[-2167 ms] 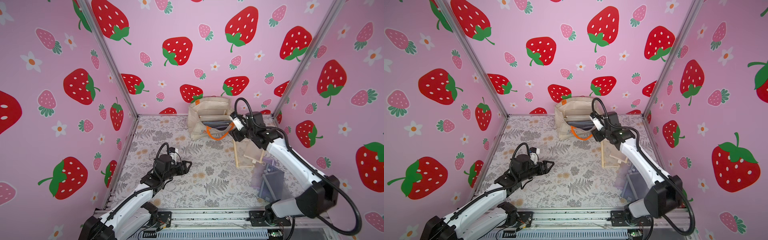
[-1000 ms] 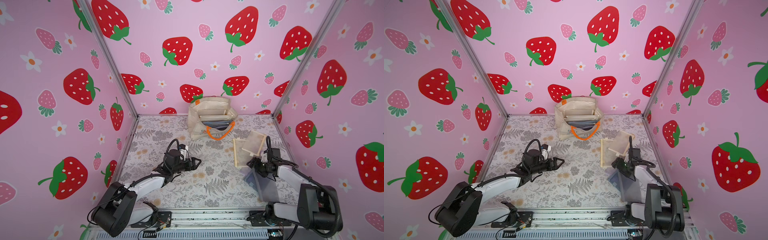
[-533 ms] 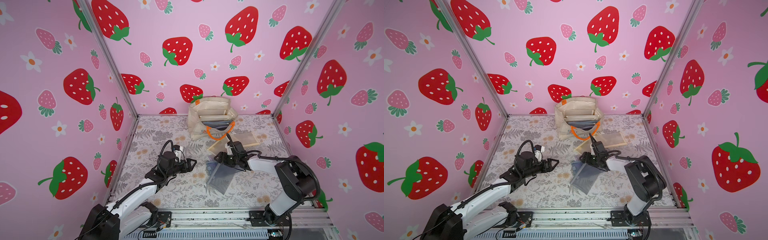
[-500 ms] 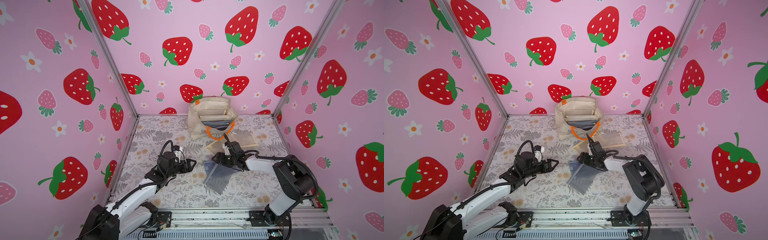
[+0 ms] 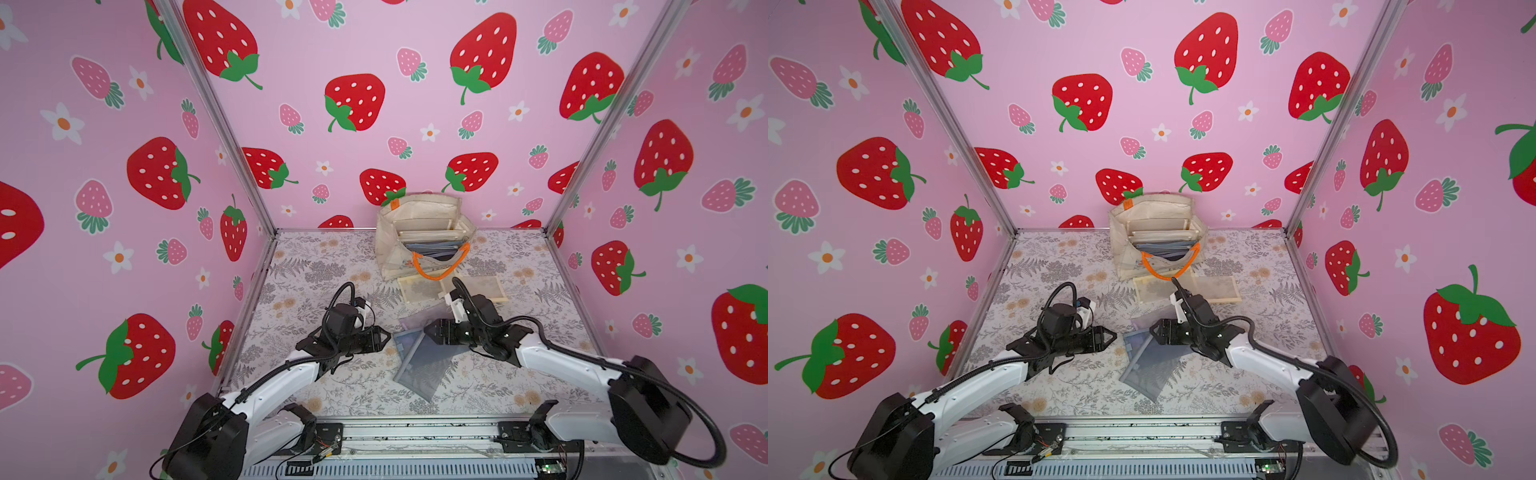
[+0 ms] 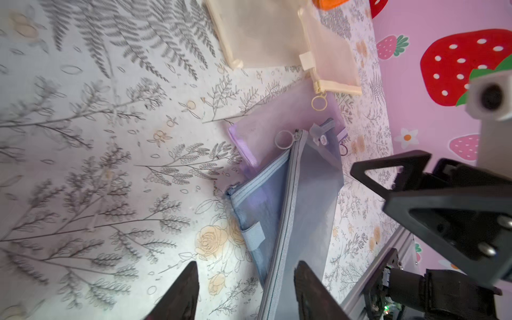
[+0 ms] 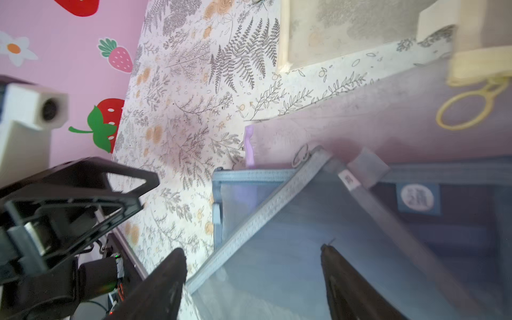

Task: Put the pencil pouch into the canvas bag
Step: Move the pencil pouches to the center of the board, then pick up the pencil pouch.

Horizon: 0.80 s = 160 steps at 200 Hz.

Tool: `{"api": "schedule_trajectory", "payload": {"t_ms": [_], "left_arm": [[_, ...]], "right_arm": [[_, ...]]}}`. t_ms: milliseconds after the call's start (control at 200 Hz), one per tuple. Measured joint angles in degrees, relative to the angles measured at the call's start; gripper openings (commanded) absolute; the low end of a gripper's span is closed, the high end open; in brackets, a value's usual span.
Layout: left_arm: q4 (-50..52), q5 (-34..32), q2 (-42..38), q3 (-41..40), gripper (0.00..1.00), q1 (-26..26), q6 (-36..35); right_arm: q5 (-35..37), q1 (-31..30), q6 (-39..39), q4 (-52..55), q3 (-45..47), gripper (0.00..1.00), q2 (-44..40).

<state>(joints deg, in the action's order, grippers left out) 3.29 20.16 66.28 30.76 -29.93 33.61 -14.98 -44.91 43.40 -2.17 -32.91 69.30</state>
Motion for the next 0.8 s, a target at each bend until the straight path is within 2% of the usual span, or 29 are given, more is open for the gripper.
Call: {"api": "schedule_trajectory", "payload": {"t_ms": [210,295,440,800], "left_arm": [[-0.81,0.00,9.49,7.91,0.52,-5.22,-2.23],[-1.99,-0.02,13.57,9.44,0.57,-5.99,-2.51],[-2.60,0.00,19.37,10.67,0.59,-5.97,-2.91],[-5.44,1.14,25.16,13.42,0.46,-8.72,-3.43]], "right_arm": [[0.63,0.00,1.99,3.39,13.46,0.80,-10.38],[0.59,0.00,1.88,5.09,15.23,0.80,-11.82],[0.28,0.00,0.70,4.50,14.36,0.79,-9.22],[-1.18,0.00,-0.42,-6.03,14.14,0.67,-1.57]]}}
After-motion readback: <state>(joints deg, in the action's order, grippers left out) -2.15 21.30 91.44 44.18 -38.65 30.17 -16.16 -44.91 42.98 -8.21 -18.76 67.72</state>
